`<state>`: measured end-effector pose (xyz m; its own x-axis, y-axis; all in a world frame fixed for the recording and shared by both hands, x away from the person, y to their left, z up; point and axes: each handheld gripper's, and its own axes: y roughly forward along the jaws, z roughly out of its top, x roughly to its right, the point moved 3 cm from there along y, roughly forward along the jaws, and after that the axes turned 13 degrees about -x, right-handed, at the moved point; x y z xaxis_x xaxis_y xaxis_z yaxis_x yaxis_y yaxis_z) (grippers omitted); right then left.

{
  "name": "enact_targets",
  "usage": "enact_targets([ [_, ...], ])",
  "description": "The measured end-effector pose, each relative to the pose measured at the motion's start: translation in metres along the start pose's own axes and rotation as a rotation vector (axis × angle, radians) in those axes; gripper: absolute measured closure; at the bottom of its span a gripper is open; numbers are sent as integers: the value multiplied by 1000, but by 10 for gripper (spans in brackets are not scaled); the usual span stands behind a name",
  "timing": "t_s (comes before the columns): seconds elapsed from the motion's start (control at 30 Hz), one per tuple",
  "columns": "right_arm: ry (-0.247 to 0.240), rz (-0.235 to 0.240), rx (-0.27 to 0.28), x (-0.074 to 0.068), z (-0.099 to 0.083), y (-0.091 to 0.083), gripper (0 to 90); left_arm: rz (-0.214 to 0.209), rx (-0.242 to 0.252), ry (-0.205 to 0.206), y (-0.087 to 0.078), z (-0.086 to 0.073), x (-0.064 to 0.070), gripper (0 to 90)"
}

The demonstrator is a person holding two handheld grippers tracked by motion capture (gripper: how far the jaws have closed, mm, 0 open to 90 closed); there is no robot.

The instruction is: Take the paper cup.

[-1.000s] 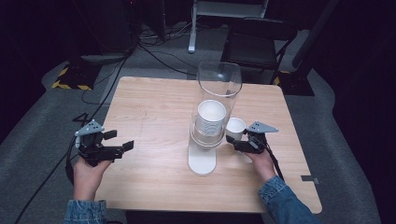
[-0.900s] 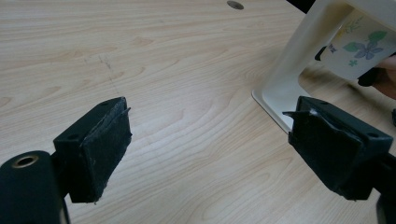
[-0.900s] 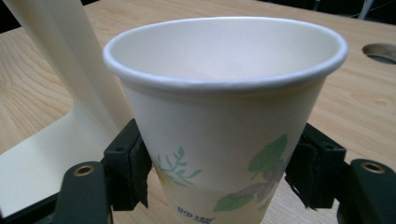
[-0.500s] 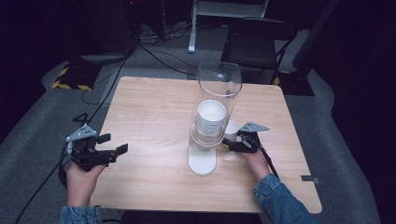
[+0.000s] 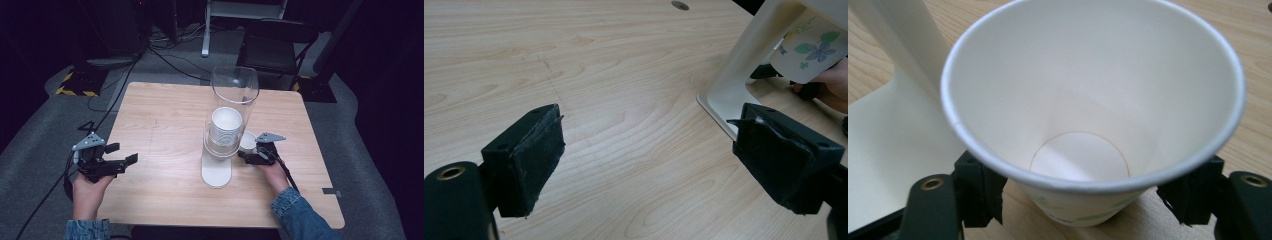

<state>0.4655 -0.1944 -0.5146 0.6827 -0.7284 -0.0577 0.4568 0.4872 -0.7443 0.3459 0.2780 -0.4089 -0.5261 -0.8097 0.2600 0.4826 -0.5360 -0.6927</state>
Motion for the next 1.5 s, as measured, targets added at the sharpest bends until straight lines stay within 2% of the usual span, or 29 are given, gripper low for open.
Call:
enact_targets([
  [0.13,14,13,16,0,1,-2,211,-2,-2,4,1,1,0,128],
  [0.23,5,7,20,1,1,-4,161,-5,-3,3,2,2,0,128],
  [0.37,6,23,20,-1,2,-11,126,-5,-1,5,2,2,-1,128],
  [0.57,-22,8,35,-3,8,-37,103,-7,-5,1,2,2,0,128],
  [0.63,-8,29,37,-2,10,-49,103,-5,-8,3,1,0,1,128],
  [0.87,-30,24,93,3,22,-89,104,15,-11,2,-6,-10,4,128],
  [0.93,-20,40,110,5,25,-102,104,20,-10,-1,-7,-13,5,128],
  [1.1,3,48,108,14,28,-130,114,26,-11,0,-8,-16,4,128],
  [1.17,11,19,101,19,28,-139,114,25,-16,-2,-8,-16,4,128],
  [1.33,50,-22,112,35,23,-161,118,30,-23,7,-5,-15,4,128],
  [1.4,66,-45,99,43,19,-169,152,30,-25,9,-4,-14,4,130],
  [1.5,100,-91,36,58,11,-176,161,34,-35,16,-2,-14,3,132],
])
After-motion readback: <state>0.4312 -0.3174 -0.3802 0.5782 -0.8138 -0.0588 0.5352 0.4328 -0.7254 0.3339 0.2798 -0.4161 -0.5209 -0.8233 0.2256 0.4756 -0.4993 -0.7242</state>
